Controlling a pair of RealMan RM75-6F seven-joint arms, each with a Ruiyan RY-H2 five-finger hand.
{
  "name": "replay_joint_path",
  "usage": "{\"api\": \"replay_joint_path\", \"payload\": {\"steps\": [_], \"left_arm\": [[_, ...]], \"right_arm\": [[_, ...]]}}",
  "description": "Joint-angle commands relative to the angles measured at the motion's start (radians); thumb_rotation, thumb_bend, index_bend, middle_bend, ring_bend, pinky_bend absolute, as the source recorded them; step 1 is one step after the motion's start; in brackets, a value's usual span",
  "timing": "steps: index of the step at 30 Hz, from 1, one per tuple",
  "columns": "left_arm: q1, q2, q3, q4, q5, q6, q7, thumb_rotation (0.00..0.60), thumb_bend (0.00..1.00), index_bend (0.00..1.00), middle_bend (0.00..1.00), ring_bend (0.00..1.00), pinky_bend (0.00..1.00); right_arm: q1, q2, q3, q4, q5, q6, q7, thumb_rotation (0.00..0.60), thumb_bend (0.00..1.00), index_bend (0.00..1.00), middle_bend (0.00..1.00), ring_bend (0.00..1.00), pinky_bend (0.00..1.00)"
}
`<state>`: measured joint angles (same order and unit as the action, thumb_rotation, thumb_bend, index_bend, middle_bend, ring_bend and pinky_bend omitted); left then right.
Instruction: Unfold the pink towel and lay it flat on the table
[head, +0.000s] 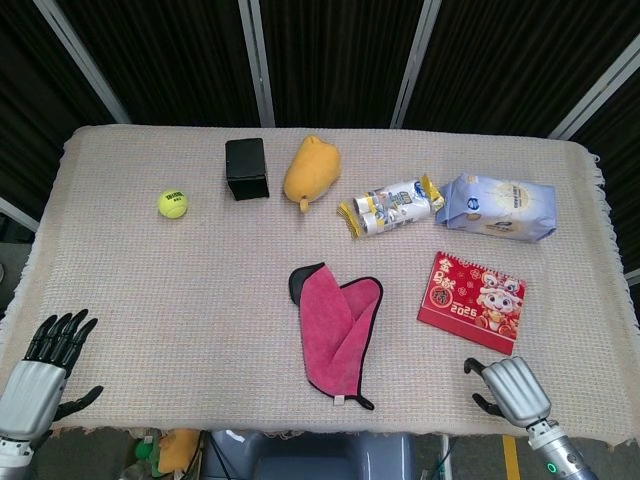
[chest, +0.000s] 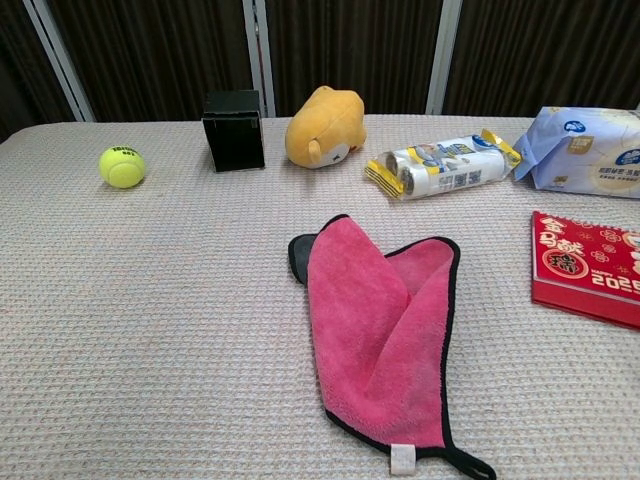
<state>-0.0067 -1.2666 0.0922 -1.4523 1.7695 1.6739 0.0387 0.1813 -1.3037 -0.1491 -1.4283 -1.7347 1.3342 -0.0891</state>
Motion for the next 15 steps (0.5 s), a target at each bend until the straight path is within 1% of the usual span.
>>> {"api": "replay_joint_path", "payload": {"steps": [1,7,15], "left_arm": [[0.000,0.002,-0.004,0.001,-0.006,0.001,-0.006,0.600,0.00,0.00,0.00,0.00,0.00],[0.001,0.001,-0.011,0.009,-0.011,0.005,-0.018,0.600,0.00,0.00,0.00,0.00,0.00],[0.000,-0.005,-0.014,0.021,-0.012,0.003,-0.021,0.600,0.00,0.00,0.00,0.00,0.00]], "right_arm": [[0.009,-0.018,-0.007,-0.031,-0.007,-0.025,-0.025,0.600,0.27,0.45,0.89,0.97,0.87],[0.024,-0.054,-0.005,-0.066,-0.014,-0.057,-0.058,0.600,0.27,0.46,0.90,0.97,0.87],[0.037,-0.086,0.000,-0.118,-0.003,-0.092,-0.071,0.600,0.27,0.46,0.90,0.98,0.87]]}}
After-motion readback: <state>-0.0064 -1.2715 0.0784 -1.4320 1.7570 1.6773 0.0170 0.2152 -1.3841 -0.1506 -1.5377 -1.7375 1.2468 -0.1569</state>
